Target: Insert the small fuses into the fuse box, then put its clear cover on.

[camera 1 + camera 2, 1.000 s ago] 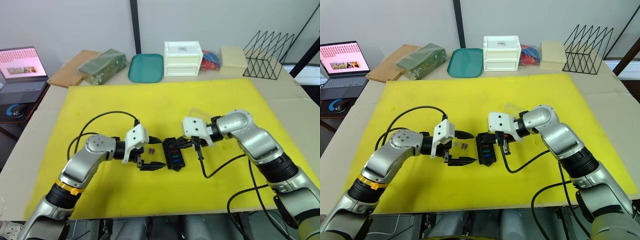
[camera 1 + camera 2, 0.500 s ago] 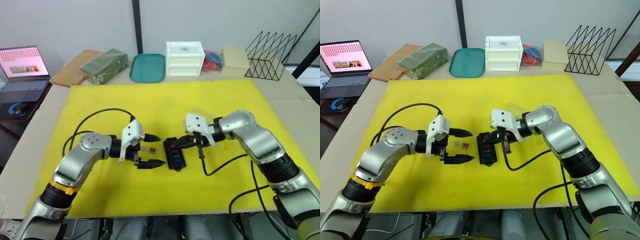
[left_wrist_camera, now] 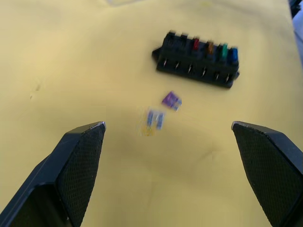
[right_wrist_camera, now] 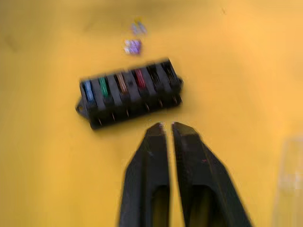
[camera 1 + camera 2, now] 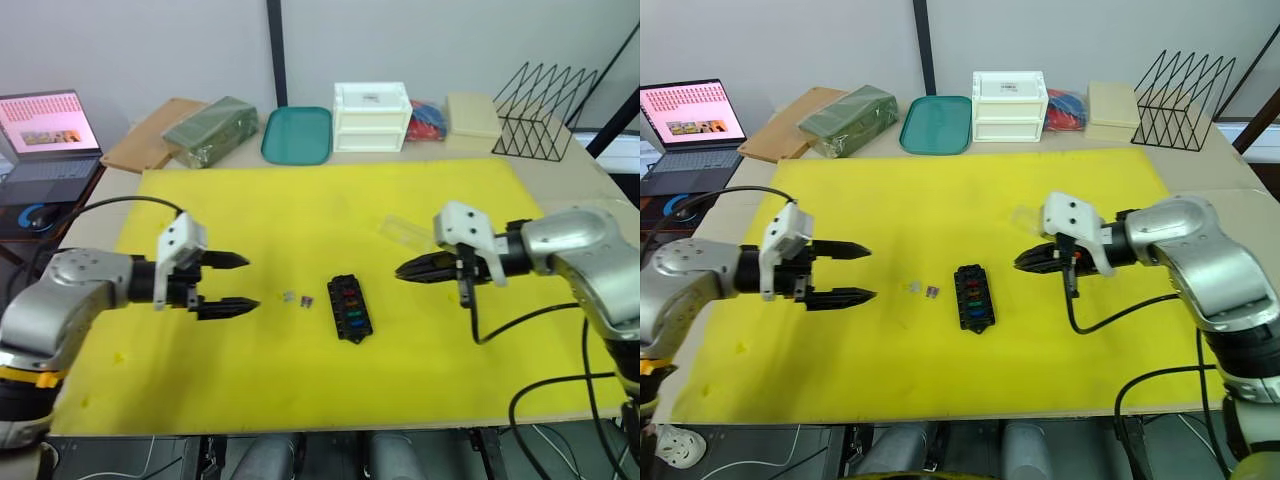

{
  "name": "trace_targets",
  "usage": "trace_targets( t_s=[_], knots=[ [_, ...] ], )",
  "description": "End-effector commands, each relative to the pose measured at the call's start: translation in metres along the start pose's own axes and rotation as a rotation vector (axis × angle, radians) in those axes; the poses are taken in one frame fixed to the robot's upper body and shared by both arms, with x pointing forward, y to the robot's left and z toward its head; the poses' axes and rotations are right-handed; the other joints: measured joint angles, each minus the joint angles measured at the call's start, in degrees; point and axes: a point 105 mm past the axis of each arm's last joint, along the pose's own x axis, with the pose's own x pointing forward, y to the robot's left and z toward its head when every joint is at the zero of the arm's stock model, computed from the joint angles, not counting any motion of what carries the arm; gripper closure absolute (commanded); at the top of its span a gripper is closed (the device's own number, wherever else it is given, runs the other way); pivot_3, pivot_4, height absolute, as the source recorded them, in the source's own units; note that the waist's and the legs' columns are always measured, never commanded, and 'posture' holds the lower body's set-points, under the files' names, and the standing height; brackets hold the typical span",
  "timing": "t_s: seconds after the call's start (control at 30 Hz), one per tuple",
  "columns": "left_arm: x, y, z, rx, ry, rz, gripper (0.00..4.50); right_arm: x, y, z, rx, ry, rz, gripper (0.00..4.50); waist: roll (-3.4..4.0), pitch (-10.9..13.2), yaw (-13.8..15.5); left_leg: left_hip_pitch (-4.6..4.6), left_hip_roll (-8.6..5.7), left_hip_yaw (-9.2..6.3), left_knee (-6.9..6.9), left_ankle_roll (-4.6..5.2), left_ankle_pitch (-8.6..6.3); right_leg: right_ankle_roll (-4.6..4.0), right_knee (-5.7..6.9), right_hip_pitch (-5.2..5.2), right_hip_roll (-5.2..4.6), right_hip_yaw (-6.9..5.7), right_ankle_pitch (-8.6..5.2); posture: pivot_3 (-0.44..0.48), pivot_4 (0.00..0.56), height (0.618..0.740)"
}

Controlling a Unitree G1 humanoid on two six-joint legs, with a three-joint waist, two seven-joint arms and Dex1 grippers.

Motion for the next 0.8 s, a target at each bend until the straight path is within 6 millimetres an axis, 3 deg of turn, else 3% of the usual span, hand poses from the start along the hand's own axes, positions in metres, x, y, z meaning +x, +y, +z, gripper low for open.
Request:
trace_targets(
  t_s=[0.03,0.3,0.53,0.67,0.8],
  knots=[
    [-0.027,0.009,-0.004,0.017,0.031,0.068,0.00,-0.028,-0.006,-0.007,-0.028,0.046,-0.079,2.89,0.02,0.01,0.00,0.00,0.00,0.00,-0.02,0.00,0.00,0.00,-0.02,0.00,0.00,0.00,0.00,0.000,0.150,0.740],
    [-0.047,0.016,-0.013,0.002,0.072,0.108,0.00,-0.058,-0.010,-0.039,0.032,0.146,-0.174,0.08,0.05,0.03,0.00,0.00,0.00,0.02,0.00,0.01,-0.01,0.00,-0.02,0.02,-0.02,0.00,0.00,0.000,0.150,0.740],
    [-0.035,0.015,-0.010,0.004,0.054,0.075,0.00,-0.051,-0.013,-0.033,0.017,0.115,-0.189,0.03,0.08,0.05,-0.04,0.00,0.02,0.02,-0.02,0.01,-0.01,0.00,-0.01,0.01,-0.01,0.00,0.00,0.000,0.150,0.740],
    [-0.013,0.015,-0.002,0.003,0.010,0.017,0.00,-0.034,-0.008,-0.007,-0.007,0.019,-0.128,0.03,0.09,0.05,-0.01,0.00,0.02,0.02,-0.01,0.01,-0.01,0.00,-0.01,0.02,-0.01,0.00,0.00,0.000,0.150,0.740],
    [0.013,0.006,0.009,-0.112,-0.059,-0.146,0.00,-0.012,-0.001,0.028,-0.053,-0.097,-0.052,0.03,0.06,0.07,-0.06,-0.02,0.02,0.02,0.04,0.01,-0.01,0.01,-0.01,0.02,-0.01,0.00,0.00,0.000,0.150,0.740]
  ],
)
